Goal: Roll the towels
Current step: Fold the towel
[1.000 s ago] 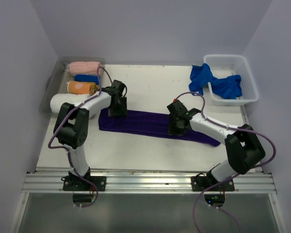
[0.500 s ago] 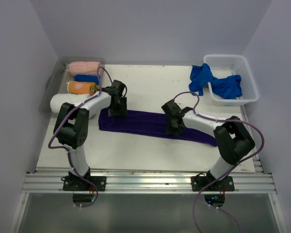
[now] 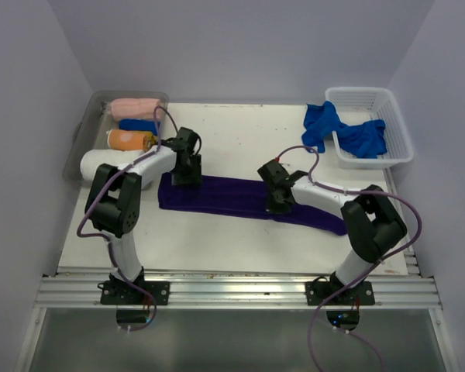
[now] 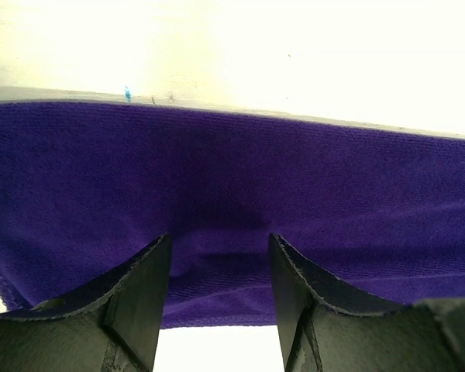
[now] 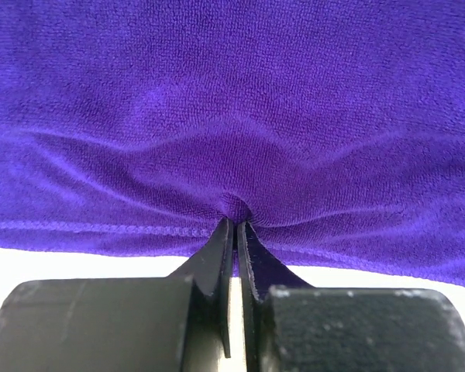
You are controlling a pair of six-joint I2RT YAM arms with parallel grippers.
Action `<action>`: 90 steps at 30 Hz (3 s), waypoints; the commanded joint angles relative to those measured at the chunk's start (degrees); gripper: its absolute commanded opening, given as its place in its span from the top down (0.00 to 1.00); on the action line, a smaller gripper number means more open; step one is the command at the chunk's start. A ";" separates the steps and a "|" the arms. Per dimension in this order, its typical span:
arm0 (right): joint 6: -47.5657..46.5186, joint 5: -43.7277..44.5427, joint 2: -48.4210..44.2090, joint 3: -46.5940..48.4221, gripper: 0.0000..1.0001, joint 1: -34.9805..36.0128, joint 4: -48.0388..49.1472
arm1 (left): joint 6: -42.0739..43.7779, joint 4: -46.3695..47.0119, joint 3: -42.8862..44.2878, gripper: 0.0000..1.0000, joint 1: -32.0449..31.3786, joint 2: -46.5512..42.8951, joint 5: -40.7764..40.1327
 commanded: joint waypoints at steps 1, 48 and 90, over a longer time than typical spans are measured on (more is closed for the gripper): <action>0.34 1.31 -3.45 -0.21 0.95 0.29 -0.76 | 1.32 0.14 0.87 0.44 0.96 0.30 -0.14; -0.19 2.27 -5.47 0.66 1.00 1.43 -2.43 | 1.94 0.41 0.43 0.44 1.31 0.65 0.22; -6.69 -9.86 -6.36 -14.09 0.75 -21.14 2.48 | 2.11 -1.09 0.78 0.45 3.59 2.76 -0.05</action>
